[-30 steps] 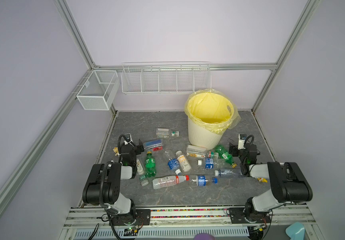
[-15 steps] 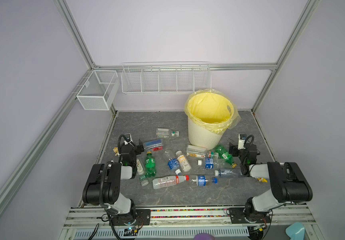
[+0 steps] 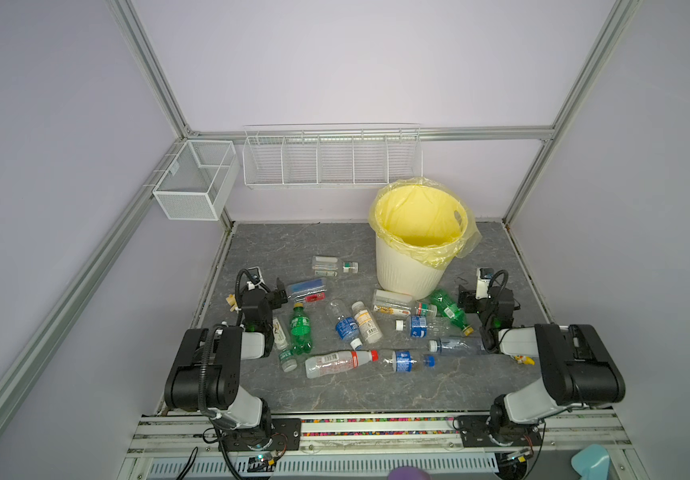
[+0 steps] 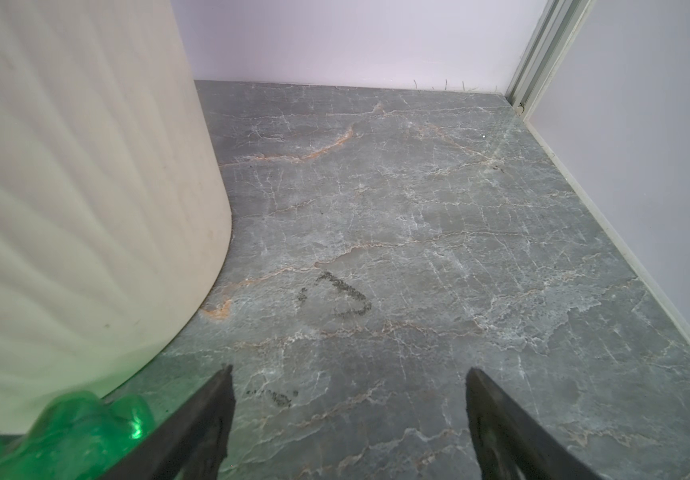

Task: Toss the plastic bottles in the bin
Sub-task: 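Move the right gripper to the clear crushed bottle while the left moves over the pile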

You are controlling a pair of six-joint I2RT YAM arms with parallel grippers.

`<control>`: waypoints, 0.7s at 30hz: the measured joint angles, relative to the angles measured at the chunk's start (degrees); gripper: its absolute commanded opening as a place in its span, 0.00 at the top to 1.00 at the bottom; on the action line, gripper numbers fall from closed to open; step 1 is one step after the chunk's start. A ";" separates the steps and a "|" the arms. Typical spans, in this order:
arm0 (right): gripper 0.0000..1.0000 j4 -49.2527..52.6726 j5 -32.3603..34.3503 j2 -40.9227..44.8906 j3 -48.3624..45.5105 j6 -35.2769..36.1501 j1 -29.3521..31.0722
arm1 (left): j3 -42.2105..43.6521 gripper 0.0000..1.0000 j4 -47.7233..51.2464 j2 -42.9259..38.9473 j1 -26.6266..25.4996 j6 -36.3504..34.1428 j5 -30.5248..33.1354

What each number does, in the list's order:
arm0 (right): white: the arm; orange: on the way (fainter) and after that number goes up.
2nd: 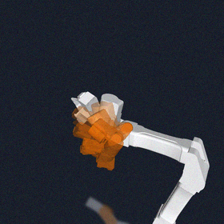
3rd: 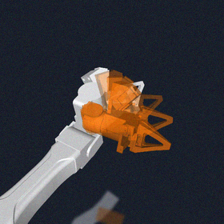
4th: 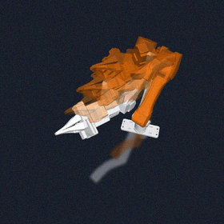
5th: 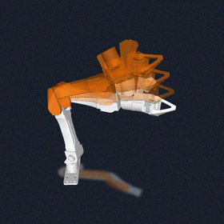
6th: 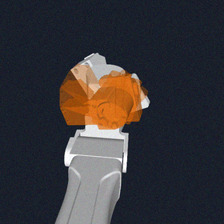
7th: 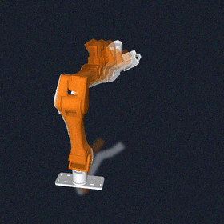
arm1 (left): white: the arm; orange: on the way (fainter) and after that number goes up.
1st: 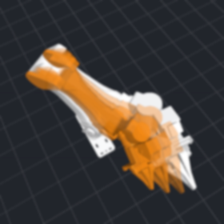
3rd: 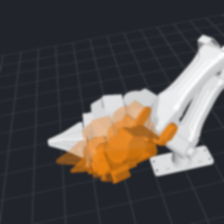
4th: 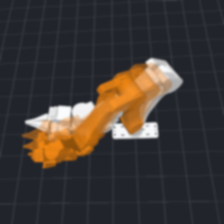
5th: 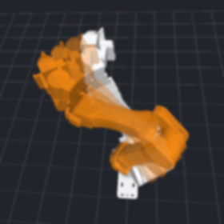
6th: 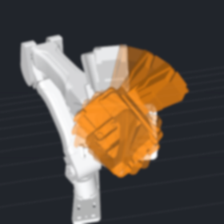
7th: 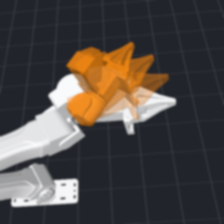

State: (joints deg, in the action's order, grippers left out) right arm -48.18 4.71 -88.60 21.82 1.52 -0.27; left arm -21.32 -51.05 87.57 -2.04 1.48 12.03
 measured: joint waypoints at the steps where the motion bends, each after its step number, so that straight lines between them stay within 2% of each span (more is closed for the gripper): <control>1: 0.12 0.57 0.22 0.28 0.07 0.00 0.00 | 0.04 0.01 0.76 -1.42 0.00 0.20 0.35; 6: 0.12 9.97 1.77 4.42 4.42 -0.44 0.04 | -0.28 0.01 4.70 -8.70 0.00 1.11 2.80; 13: 0.12 27.45 4.31 7.17 15.43 -5.20 0.20 | -4.09 0.01 17.66 -17.16 0.02 5.99 6.58; 21: 0.12 50.62 1.86 9.55 23.76 -8.61 0.72 | -13.35 0.01 35.78 -25.77 -0.17 17.44 1.95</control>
State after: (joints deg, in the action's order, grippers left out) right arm 2.44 6.57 -79.05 45.58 -7.09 0.45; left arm -34.68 -15.27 61.80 -2.22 18.92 13.98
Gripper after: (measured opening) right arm 0.880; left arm 0.993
